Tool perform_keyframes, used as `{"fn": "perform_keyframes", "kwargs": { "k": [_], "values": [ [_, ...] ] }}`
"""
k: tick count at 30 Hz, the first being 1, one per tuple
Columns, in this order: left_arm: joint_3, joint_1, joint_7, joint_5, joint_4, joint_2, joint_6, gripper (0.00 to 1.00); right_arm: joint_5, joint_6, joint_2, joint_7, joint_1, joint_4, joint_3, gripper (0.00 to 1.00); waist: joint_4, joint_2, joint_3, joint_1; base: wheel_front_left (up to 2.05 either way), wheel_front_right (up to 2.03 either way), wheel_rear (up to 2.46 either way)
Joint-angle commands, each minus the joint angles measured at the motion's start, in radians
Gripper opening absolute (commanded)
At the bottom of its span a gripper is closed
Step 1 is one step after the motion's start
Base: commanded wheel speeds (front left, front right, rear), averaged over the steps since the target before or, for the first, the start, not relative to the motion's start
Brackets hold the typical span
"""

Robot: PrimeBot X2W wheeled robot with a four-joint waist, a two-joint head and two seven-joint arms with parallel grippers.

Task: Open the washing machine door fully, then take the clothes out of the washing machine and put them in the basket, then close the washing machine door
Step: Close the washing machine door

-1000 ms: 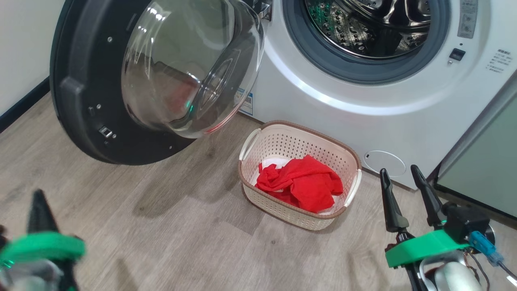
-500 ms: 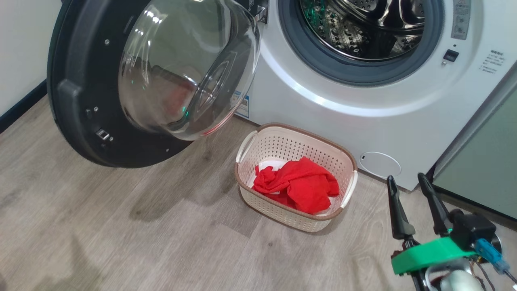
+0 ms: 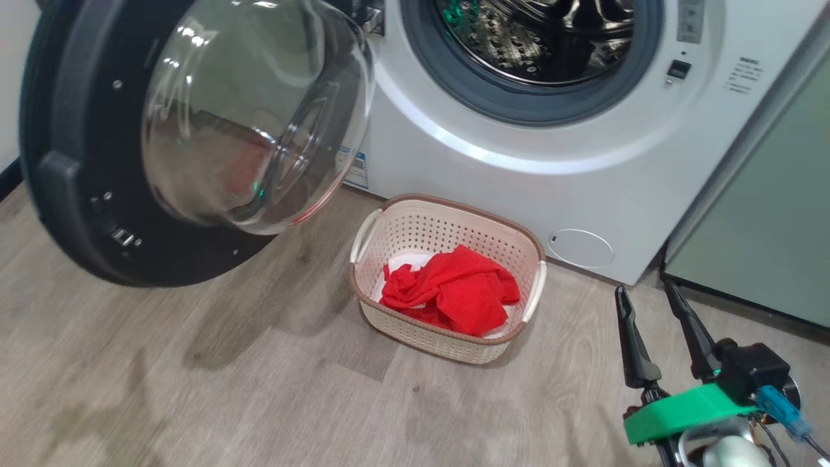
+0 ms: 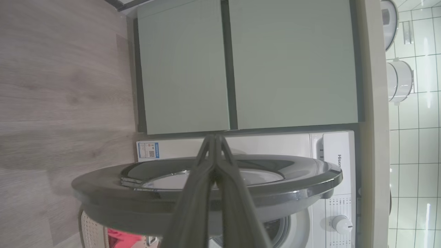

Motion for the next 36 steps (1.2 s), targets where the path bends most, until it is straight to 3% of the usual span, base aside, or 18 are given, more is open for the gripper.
{"fn": "perform_keyframes", "kwargs": {
  "k": [1, 8, 20, 29, 36],
  "values": [
    [-0.003, -0.047, 0.015, -0.006, -0.031, 0.069, 0.006, 0.00, -0.002, -0.001, -0.021, -0.006, -0.030, -0.030, 0.023, 1.00, -0.023, 0.0000, 0.006, 0.0000, 0.00, 0.00, 0.00],
    [-0.020, -0.043, 0.036, 0.001, -0.031, 0.065, 0.006, 0.00, 0.001, -0.001, -0.030, -0.006, -0.023, -0.029, 0.025, 1.00, -0.055, 0.0000, 0.014, 0.0000, 0.00, 0.00, 0.00],
    [-0.044, -0.018, 0.092, -0.012, -0.082, 0.003, -0.014, 0.00, 0.004, -0.001, -0.040, -0.006, -0.026, -0.028, 0.031, 1.00, -0.072, 0.0000, 0.020, 0.0000, 0.00, 0.00, 0.00],
    [-0.121, 0.032, 0.285, -0.030, -0.197, -0.077, -0.040, 0.00, 0.000, -0.001, -0.033, -0.006, -0.018, -0.027, 0.016, 1.00, -0.052, 0.0000, 0.019, 0.0000, 0.00, 0.00, 0.00],
    [-0.180, 0.078, 0.450, -0.072, -0.345, -0.183, -0.026, 0.00, 0.000, -0.001, -0.027, -0.006, -0.018, -0.028, 0.009, 1.00, -0.038, 0.0000, 0.014, 0.0000, 0.00, 0.00, 0.00]
  ]
}}
